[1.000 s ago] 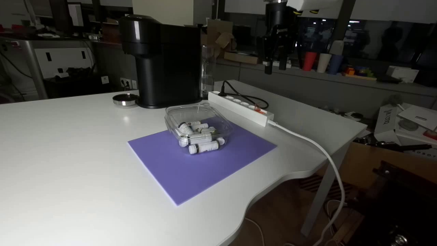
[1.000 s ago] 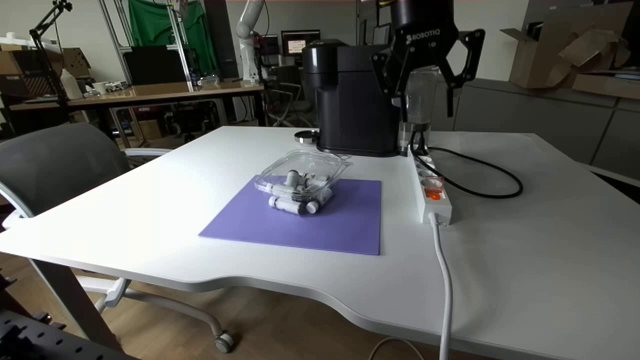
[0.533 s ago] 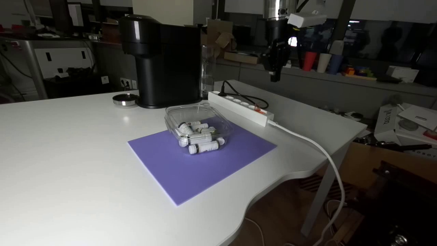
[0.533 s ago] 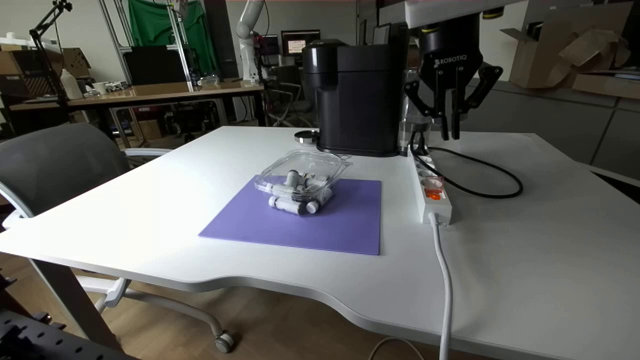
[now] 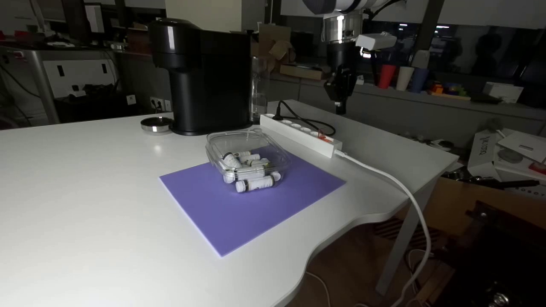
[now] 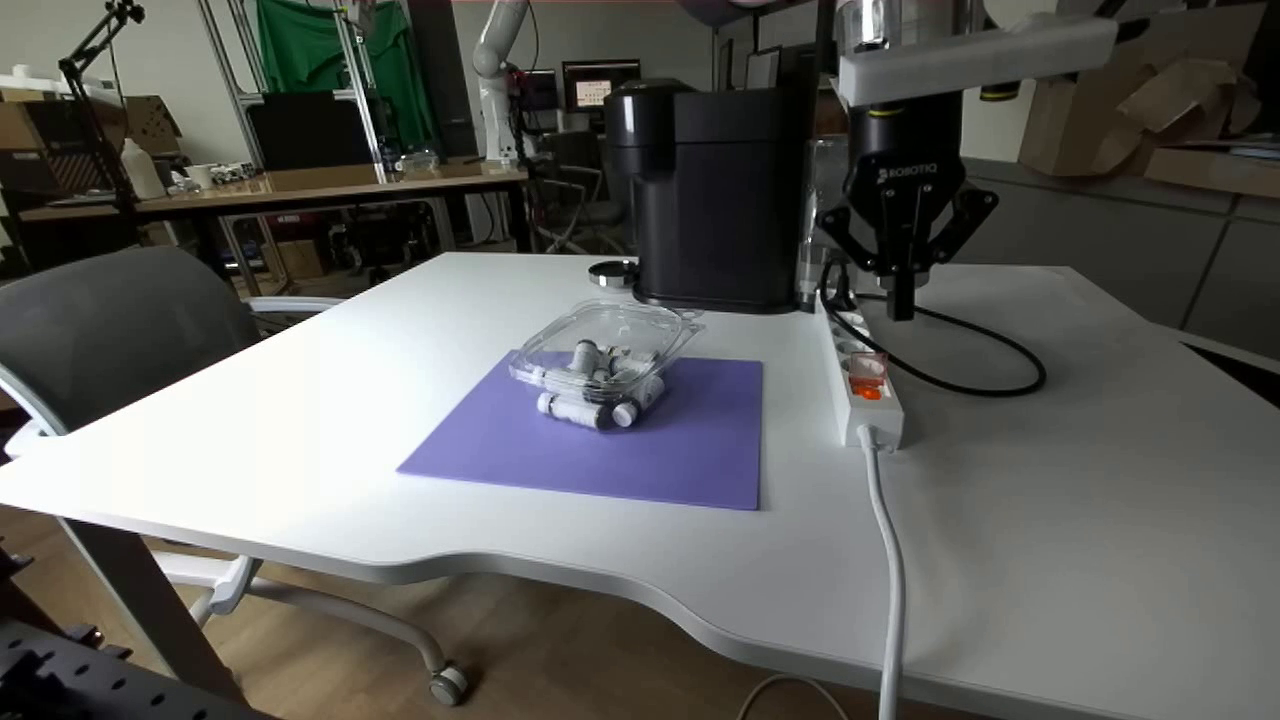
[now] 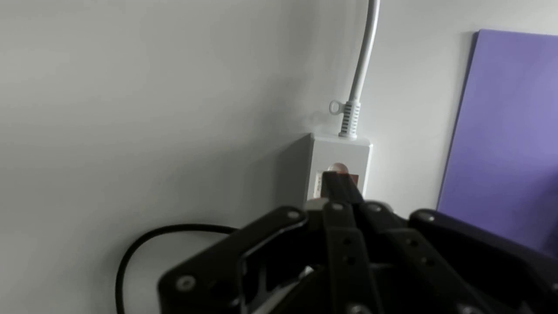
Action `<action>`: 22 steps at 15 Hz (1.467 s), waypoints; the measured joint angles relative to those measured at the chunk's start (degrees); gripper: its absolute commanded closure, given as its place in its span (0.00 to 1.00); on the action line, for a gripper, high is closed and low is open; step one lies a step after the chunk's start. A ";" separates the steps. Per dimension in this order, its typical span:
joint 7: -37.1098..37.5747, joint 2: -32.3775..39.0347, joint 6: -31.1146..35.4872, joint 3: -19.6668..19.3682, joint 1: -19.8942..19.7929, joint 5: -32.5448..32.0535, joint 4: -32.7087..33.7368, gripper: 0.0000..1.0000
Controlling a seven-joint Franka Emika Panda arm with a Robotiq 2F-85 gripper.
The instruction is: Turn off the switch of the extension cord
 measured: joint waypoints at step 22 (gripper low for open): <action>-0.13 5.90 2.81 2.36 -0.75 1.05 1.04 1.00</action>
